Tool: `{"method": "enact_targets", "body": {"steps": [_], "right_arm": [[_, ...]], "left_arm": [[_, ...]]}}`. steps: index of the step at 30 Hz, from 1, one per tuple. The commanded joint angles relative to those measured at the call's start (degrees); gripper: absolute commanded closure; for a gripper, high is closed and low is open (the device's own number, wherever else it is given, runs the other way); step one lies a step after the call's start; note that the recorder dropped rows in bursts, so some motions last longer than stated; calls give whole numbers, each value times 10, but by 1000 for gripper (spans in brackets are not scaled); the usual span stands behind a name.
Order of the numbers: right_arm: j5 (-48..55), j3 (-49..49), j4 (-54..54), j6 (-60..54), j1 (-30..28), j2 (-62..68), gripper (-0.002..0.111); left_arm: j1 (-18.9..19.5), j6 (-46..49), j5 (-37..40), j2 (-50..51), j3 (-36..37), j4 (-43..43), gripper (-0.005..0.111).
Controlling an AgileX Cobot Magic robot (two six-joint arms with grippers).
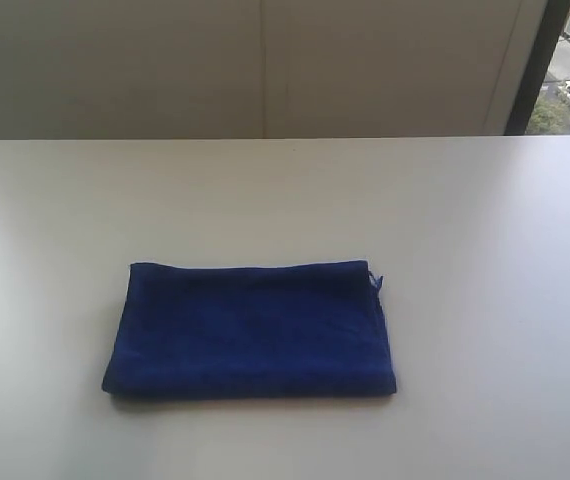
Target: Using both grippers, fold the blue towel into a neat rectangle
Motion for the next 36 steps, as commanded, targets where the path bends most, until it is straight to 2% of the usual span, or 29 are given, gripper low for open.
{"method": "enact_targets", "body": {"steps": [1, 31, 36], "right_arm": [[-21, 4, -6, -9, -4, -3, 108], [-21, 4, -6, -24, -4, -3, 108], [-21, 4, -6, -24, -4, -3, 108]], "left_arm": [[1, 0, 2, -4, 5, -5, 107], [1, 0, 2, -4, 5, -5, 107], [1, 0, 2, -30, 5, -3, 107]]}}
